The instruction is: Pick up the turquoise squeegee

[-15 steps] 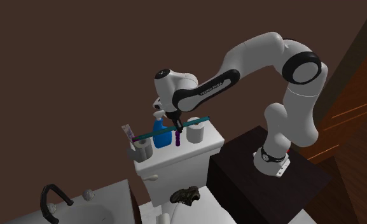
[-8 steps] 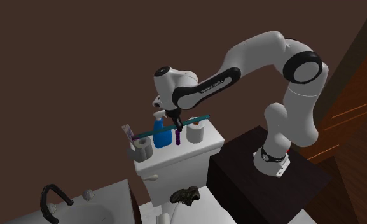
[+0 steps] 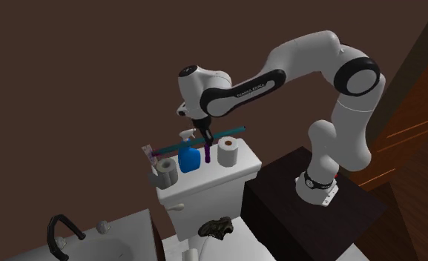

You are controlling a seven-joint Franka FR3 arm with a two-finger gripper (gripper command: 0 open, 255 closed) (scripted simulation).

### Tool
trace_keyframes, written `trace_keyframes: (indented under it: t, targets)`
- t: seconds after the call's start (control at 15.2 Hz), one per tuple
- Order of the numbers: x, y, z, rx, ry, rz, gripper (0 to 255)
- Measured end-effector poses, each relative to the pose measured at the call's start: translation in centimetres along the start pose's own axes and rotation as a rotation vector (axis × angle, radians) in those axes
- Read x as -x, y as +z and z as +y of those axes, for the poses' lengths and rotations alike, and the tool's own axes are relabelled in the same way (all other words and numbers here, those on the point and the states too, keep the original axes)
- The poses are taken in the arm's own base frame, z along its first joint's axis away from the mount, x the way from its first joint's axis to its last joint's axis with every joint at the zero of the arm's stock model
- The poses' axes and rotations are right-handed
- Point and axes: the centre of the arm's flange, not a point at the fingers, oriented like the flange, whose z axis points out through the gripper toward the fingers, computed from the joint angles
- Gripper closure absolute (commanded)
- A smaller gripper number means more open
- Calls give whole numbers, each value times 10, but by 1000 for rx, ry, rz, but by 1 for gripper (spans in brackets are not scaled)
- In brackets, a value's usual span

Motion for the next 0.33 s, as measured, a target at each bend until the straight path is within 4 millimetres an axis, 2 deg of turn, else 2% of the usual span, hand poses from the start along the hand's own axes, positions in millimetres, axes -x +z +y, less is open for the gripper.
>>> trace_keyframes:
  t: [0.33]
  targets:
    - [5,-23,1,0,0,0,255]
